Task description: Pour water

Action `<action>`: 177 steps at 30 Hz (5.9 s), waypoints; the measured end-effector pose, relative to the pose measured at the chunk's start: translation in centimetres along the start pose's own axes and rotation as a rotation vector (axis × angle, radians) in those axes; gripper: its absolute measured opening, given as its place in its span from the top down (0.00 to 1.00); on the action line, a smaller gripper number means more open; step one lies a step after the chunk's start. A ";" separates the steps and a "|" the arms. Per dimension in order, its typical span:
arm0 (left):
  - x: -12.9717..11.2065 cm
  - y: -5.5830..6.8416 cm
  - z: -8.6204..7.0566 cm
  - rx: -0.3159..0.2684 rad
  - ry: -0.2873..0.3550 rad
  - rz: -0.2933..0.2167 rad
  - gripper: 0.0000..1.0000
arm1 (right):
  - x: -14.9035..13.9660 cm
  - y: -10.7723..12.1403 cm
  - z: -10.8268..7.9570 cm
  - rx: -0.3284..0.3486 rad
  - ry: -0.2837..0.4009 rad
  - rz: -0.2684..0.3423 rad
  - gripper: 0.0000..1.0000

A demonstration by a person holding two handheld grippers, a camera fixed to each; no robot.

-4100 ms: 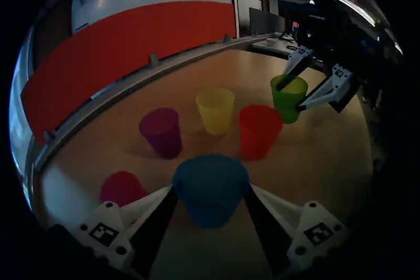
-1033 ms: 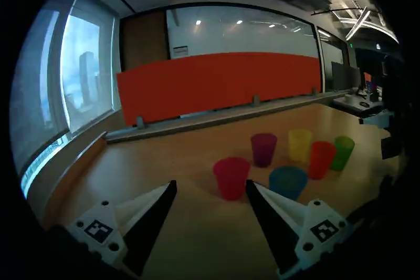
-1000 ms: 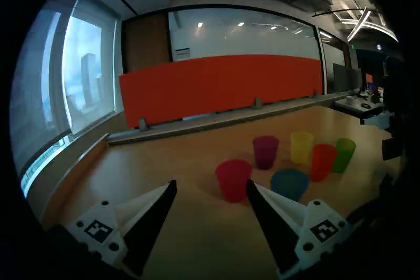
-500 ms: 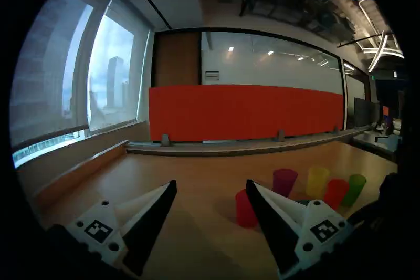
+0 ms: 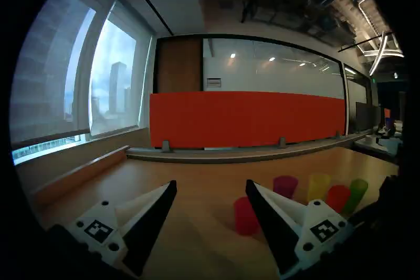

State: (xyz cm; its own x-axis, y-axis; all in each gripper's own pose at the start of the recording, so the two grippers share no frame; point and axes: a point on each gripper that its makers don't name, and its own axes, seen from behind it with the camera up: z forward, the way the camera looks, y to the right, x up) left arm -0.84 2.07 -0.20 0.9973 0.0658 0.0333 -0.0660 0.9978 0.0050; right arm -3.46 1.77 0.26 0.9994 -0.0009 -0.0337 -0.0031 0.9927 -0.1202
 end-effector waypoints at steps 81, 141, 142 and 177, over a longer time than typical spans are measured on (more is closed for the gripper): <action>-5.4 -1.1 0.0 0.011 0.035 -0.006 0.02 | 0.9 -1.0 0.8 0.030 0.086 -0.018 0.01; -5.4 -1.3 0.0 0.011 0.036 -0.007 0.02 | -5.8 -1.0 1.0 0.042 0.032 -0.012 0.01; -5.4 -1.3 0.0 0.012 0.036 -0.007 0.02 | -5.8 -1.0 1.0 0.042 0.032 -0.012 0.01; -5.3 -1.3 0.0 0.011 0.035 -0.007 0.02 | -5.8 -1.0 1.0 0.042 0.031 -0.013 0.01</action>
State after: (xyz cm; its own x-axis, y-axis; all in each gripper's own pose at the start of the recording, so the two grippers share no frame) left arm -6.09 0.43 -0.37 0.9983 0.0588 -0.0021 -0.0588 0.9981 0.0166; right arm -9.20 0.91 1.55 0.9978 -0.0167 -0.0635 0.0116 0.9968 -0.0793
